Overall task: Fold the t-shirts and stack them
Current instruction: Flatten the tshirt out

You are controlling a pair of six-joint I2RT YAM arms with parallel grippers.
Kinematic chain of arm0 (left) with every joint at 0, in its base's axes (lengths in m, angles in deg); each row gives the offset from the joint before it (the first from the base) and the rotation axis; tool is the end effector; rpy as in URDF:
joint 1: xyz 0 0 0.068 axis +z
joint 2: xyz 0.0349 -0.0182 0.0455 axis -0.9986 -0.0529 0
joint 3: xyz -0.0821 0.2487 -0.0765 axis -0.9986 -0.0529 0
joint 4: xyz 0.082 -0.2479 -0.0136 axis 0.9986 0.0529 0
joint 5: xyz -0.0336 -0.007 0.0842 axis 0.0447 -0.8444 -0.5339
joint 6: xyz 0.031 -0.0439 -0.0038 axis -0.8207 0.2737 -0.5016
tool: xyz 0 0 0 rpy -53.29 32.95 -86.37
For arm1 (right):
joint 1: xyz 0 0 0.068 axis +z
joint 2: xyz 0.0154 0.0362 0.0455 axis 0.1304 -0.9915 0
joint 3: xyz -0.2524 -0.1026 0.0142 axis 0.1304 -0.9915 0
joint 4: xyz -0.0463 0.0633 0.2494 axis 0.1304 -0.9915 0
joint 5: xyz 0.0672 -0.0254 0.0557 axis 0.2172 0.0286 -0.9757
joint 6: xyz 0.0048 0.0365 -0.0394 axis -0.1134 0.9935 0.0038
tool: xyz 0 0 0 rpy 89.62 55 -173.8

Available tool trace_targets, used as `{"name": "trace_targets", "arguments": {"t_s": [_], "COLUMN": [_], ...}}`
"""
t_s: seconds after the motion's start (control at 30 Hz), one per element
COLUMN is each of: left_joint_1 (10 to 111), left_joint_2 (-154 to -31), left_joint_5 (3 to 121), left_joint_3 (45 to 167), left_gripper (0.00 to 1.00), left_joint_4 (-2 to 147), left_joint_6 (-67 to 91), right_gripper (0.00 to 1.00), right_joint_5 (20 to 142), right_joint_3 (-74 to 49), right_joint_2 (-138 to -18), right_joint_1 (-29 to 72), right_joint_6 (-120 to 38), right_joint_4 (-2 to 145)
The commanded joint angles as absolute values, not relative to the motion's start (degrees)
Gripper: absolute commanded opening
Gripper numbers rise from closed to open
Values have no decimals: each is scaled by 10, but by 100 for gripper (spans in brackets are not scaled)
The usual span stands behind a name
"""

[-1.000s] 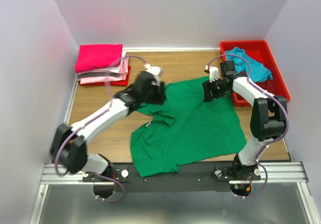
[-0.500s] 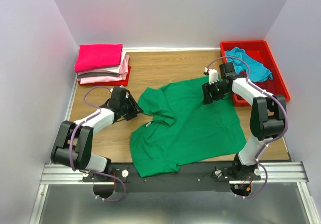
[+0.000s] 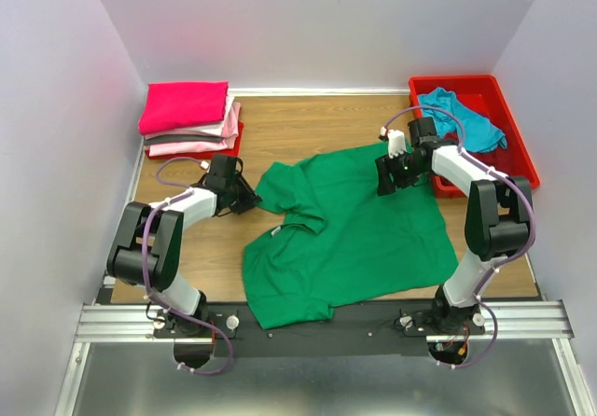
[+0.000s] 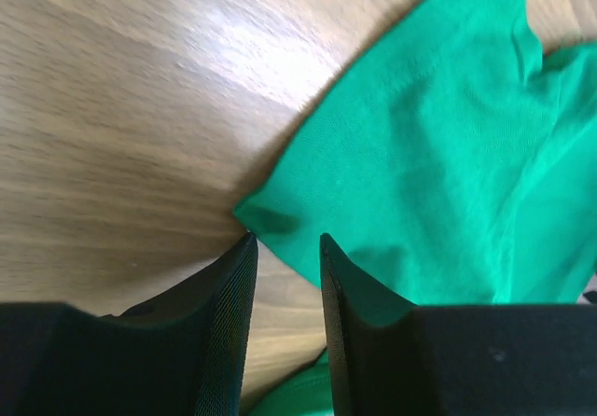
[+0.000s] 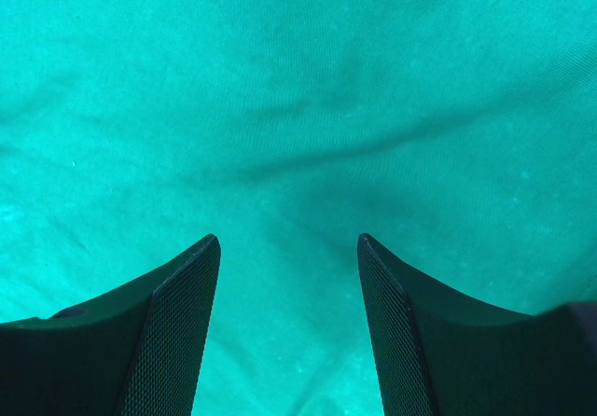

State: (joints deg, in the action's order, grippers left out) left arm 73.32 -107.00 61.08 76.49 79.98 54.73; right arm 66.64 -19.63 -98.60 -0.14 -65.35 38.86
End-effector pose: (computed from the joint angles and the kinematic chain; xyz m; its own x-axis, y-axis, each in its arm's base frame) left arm 0.2875 -0.0746 0.1510 -0.7067 -0.6527 -0.2732 -0.4420 0.7087 -0.5499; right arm 0.3486 0.0585 0.1890 -0.7866 -0.3850 -0.4827 -0.5317 0.8198 0.2127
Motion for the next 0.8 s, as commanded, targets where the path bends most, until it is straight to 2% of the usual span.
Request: {"name": "trace_targets", "arguments": {"t_s": [0.0,0.23,0.47,0.63,0.67,0.77], "left_joint_1": [746,748,748,748,748,748], "left_joint_2": [-1096,-1117,-1155,-1173,-1169,-1156], "left_joint_5": [552,521,524,570,585,599], "left_joint_3": [774,806,838,846,842,842], "left_gripper": [41,45,43,24,16,9], "left_joint_4": [828,858,879,862,858,851], "left_joint_6": [546,519,482,453,446,436], "right_gripper": [68,68,68,68,68,68], "right_joint_5": [653,650,648,645,644,644], "right_joint_3": [-202,-202,-202,-202,-202,-203], "right_joint_2": [-988,-987,-983,-979,-976,-976], "right_joint_1": [-7,-10,-11,-13,-15,-16], "right_joint_6": [-662,-662,-662,-661,-661,-662], "right_joint_4": [384,385,384,385,385,385]}}
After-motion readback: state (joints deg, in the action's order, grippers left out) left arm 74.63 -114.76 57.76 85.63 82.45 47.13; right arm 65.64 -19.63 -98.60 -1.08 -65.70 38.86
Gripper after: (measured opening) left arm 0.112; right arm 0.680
